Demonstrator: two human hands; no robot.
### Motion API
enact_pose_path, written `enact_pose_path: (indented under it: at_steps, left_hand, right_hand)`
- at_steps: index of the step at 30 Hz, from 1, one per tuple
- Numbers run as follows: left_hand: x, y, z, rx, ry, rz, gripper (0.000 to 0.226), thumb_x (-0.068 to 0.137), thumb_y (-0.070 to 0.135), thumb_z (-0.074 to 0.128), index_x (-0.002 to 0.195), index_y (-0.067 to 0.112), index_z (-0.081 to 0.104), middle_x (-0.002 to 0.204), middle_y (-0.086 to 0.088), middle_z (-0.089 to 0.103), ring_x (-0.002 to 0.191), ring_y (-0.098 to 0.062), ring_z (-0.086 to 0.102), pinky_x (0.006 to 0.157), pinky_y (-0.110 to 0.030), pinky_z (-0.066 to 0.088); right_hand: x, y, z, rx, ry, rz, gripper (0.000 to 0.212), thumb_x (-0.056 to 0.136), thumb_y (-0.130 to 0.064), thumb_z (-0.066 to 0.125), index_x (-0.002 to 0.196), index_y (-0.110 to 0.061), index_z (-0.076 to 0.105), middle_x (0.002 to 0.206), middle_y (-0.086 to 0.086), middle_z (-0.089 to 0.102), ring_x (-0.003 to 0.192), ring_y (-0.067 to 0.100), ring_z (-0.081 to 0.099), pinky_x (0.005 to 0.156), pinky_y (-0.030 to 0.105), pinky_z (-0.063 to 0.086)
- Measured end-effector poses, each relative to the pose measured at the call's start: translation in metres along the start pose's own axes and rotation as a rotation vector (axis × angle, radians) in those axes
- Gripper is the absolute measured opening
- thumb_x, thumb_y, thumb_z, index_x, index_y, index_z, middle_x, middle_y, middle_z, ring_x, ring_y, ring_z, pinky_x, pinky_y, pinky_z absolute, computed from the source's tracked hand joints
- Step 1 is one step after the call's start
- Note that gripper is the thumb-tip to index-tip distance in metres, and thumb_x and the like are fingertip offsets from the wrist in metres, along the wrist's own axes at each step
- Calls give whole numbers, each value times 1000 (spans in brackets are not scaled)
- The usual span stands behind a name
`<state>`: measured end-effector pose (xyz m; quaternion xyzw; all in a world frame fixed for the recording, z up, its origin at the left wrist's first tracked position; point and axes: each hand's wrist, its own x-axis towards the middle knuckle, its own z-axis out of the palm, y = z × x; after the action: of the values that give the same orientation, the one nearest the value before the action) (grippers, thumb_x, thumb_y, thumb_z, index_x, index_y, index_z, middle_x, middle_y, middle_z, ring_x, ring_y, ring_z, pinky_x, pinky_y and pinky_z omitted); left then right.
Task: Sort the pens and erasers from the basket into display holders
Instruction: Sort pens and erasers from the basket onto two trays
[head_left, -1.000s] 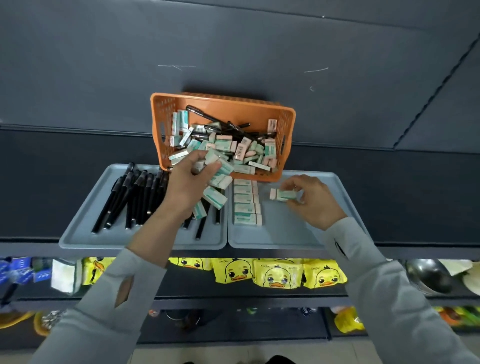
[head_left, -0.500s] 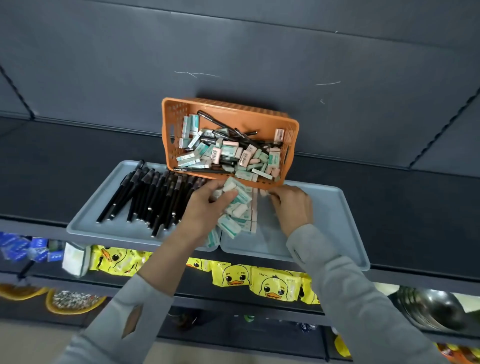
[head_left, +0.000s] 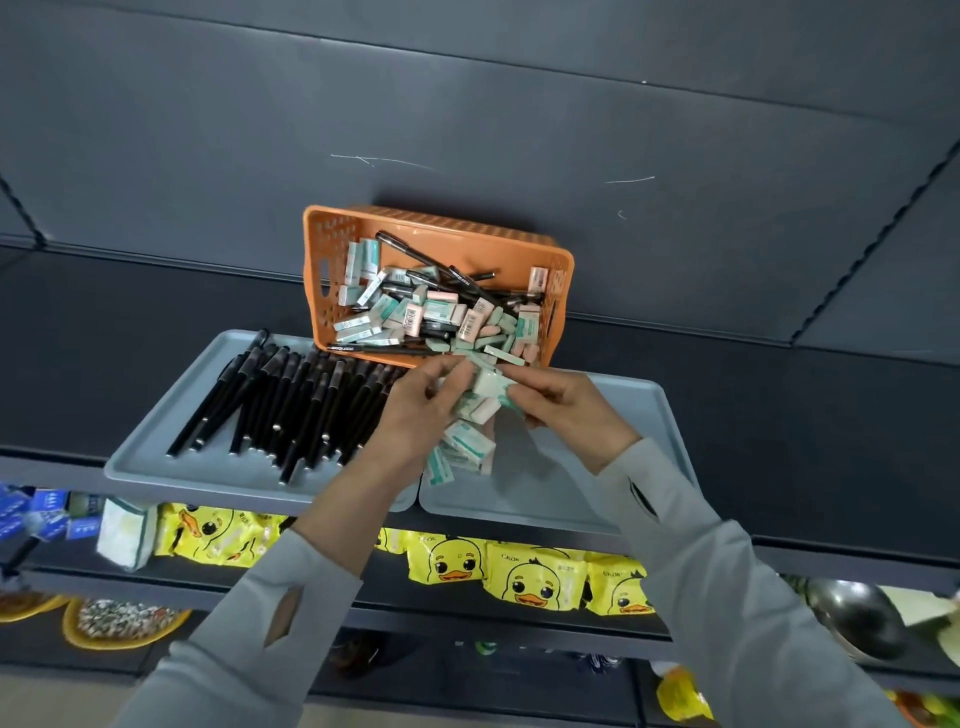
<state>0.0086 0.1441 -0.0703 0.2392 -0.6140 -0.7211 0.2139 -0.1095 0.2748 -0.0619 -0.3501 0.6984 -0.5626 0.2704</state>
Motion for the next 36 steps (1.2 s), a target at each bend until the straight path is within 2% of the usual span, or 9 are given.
enact_pose_path:
  at_steps: [3,6,11,19,23,26,29,32,36]
  left_hand:
    - [3,-2,-1,3,80,-16,5,93,19,62,94,21,66,88,-7,66,63,-14,64,57,-28,56]
    - [6,-1,-5,-22,145,-2,9,93,19,62,86,25,65,88,-9,64,73,-22,62,72,-47,57]
    - [6,2,-11,-27,178,0,11,92,21,64,84,28,67,94,-11,64,84,-29,63,83,-60,53]
    - [1,-3,-14,4,167,-1,17,92,19,64,83,33,68,88,-5,63,85,-28,60,86,-56,54]
    - [-1,-4,-13,21,119,11,11,92,16,63,89,25,67,86,3,60,84,-22,62,86,-43,56]
    - [-3,-4,-10,68,93,43,13,92,15,62,88,26,67,81,4,58,74,-16,58,78,-38,55]
    - [-2,-4,-7,89,63,47,13,92,15,63,89,27,68,81,1,61,71,-19,60,74,-42,55]
    - [-1,-2,-3,112,40,69,14,92,14,63,91,28,68,86,0,63,71,-16,61,73,-38,55]
    - [1,-3,-7,93,48,61,19,97,18,57,99,30,71,99,-13,67,80,-21,67,75,-38,58]
  right_hand:
    - [-7,10,-20,-132,36,-21,26,94,-7,59,113,-20,69,109,1,68,75,4,53,62,19,44]
    - [-12,26,-35,-505,155,52,17,90,-17,66,93,-34,66,87,0,67,78,14,60,69,25,46]
    - [-12,37,-23,-793,166,-36,17,80,-27,76,95,-27,67,103,-4,54,79,14,57,77,21,45]
    - [6,43,-3,-951,267,-225,17,84,-14,71,101,-14,73,105,6,63,87,25,62,81,30,51]
    - [9,42,5,-1026,329,-238,14,88,-16,67,100,-15,73,104,6,66,91,26,62,79,35,53]
    - [5,26,12,-677,352,-230,19,95,-30,59,98,-19,74,93,-1,71,83,17,64,75,30,52]
    - [5,7,20,-142,169,-68,15,94,-26,61,98,-17,72,86,-2,71,75,6,66,70,23,52]
    - [6,4,20,-43,125,-101,12,89,-9,66,96,-18,69,81,2,70,68,4,62,62,18,49]
    - [4,12,2,-61,209,-50,15,90,-6,64,95,-19,67,82,2,71,65,6,60,58,19,48]
